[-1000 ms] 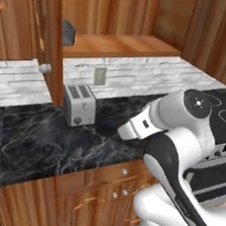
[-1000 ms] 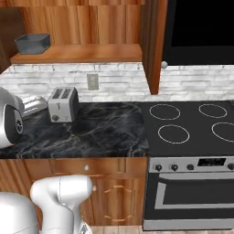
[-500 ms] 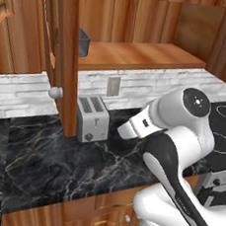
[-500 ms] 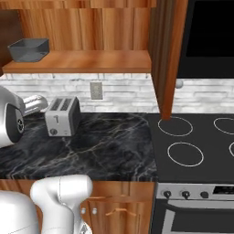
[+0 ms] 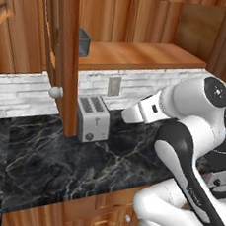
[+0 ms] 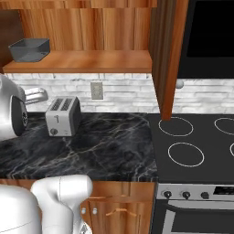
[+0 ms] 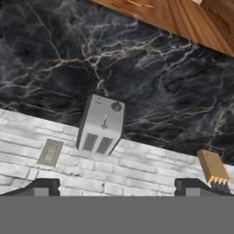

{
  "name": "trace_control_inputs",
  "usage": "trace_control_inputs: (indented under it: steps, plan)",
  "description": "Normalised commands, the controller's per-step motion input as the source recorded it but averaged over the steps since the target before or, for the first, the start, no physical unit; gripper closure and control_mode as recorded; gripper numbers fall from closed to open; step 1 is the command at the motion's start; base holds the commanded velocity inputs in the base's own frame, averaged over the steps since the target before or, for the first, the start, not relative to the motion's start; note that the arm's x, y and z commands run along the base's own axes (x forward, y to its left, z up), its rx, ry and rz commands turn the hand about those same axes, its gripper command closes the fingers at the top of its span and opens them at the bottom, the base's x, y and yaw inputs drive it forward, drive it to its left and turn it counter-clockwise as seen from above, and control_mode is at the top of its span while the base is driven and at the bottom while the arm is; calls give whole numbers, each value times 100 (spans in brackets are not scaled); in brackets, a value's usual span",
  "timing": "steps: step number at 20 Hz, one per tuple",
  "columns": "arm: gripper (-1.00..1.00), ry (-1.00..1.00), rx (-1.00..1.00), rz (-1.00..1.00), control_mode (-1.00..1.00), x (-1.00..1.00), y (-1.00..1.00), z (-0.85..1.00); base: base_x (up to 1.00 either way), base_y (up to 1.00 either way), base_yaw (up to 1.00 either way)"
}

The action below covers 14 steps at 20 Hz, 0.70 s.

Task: Retrieve the tupperware and aluminum foil from the cabinet and place them on the dining counter near the plate with cucumber and onion to prepare for storing leftovers.

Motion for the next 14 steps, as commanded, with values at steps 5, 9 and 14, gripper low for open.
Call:
trace_control_inputs:
  steps: [5,9,14]
  plan:
    - [-100,2,22,-6,-100,-11,24,86,0,0,0]
    - [-100,17,18,-10,-100,-3,31,92,0,0,0]
    - [-100,29,31,-18,-100,53,1,49,0,0,0]
